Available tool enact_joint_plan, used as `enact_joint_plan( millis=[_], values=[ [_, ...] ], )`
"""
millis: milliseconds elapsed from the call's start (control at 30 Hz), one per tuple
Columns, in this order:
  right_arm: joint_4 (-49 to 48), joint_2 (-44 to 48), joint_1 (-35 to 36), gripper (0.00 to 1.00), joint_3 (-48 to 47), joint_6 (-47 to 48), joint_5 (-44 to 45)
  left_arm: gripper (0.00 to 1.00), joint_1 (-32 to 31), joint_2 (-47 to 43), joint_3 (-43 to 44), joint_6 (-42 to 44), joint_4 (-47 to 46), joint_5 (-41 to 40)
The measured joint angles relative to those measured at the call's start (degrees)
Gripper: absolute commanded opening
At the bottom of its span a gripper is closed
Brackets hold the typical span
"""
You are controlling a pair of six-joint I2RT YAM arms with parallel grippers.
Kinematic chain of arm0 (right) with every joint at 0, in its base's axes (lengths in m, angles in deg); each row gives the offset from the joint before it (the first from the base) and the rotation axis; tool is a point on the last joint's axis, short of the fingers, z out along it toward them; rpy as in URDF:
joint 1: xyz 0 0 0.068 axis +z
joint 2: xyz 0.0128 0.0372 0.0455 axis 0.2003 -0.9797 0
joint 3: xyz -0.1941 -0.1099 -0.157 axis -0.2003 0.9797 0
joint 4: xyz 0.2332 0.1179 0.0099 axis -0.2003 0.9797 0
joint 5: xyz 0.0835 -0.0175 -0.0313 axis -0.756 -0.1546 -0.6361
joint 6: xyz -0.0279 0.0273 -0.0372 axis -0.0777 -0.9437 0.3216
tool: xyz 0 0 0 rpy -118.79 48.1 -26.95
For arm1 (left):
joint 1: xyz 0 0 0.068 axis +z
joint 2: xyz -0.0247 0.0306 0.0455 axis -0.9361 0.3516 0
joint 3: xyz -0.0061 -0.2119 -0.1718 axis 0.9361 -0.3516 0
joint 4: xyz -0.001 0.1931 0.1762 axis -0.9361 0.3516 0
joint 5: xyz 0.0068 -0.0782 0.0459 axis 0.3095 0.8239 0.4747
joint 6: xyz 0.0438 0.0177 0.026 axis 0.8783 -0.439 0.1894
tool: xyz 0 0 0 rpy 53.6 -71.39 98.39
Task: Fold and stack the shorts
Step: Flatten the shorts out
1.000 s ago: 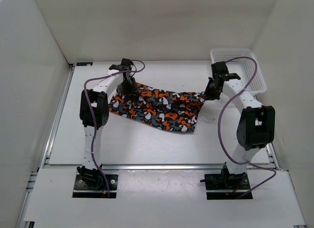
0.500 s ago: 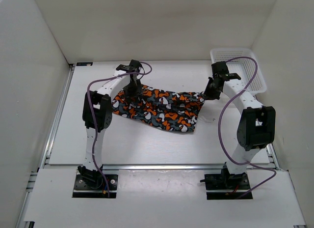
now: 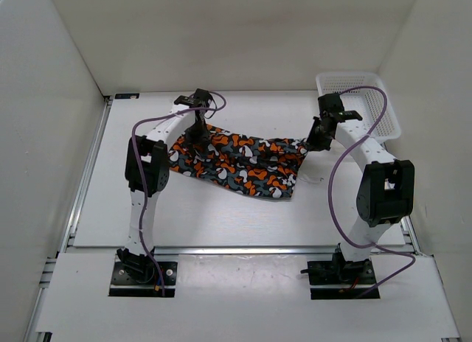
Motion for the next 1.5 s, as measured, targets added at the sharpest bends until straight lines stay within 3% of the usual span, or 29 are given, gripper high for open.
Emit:
enact_joint_plan(
  millis=[100, 133, 233, 567, 733, 867, 1067, 1100, 1133, 1167, 1233, 1267, 1367, 1500],
  values=[
    [0.0, 0.0, 0.0, 0.00, 0.0, 0.0, 0.0, 0.43, 0.4, 1.1, 1.4, 0.0, -0.2, -0.7],
    [0.0, 0.0, 0.0, 0.00, 0.0, 0.0, 0.0, 0.32, 0.5, 1.4, 1.9, 0.1, -0.2, -0.9],
    [0.0, 0.0, 0.0, 0.00, 0.0, 0.0, 0.0, 0.10, 0.9, 2.2, 3.5, 0.4, -0.2, -0.9],
    [0.5, 0.7, 0.0, 0.00, 0.0, 0.2, -0.1, 0.10, 2.5, 2.0, 8.3, 2.9, 2.0, -0.2],
    [1.5, 3.3, 0.1, 0.00, -0.1, 0.1, -1.4, 0.10, 5.5, -2.7, 10.0, 5.4, 5.5, 1.0],
    [1.0, 9.2, 0.7, 0.00, 2.5, 0.2, -3.5, 0.10, 6.6, -15.4, -2.2, 5.2, 6.1, 2.2],
    [1.9, 24.6, 2.3, 0.00, 17.2, 0.0, -6.7, 0.10, 6.8, -37.9, -28.0, 2.0, 6.0, 6.4],
    [2.4, 27.4, 2.7, 0.00, 20.3, -0.1, -7.1, 0.18, 6.8, -41.1, -33.0, 0.9, 5.5, 7.5],
    [2.7, 29.4, 2.9, 0.00, 22.7, -0.3, -7.7, 0.58, 6.9, -43.9, -37.7, 0.0, 5.3, 8.5],
    [3.1, 31.7, 3.2, 0.00, 25.6, -0.2, -7.9, 0.75, 7.0, -45.9, -41.5, -0.4, 5.4, 8.9],
    [4.7, 35.6, 3.1, 0.00, 30.5, -0.5, -7.7, 0.95, 7.5, -48.6, -48.8, -2.4, 5.0, 10.0],
    [5.4, 37.2, 3.0, 0.00, 32.6, -0.6, -7.6, 1.00, 7.8, -49.3, -51.7, -3.4, 4.7, 11.0],
    [6.9, 39.8, 3.1, 0.00, 36.4, -0.8, -7.7, 1.00, 8.1, -49.6, -57.4, -6.6, 3.3, 12.6],
    [7.5, 40.0, 3.5, 0.00, 36.7, -1.0, -7.7, 0.91, 6.4, -49.9, -59.9, -10.3, 1.7, 13.4]
  ],
)
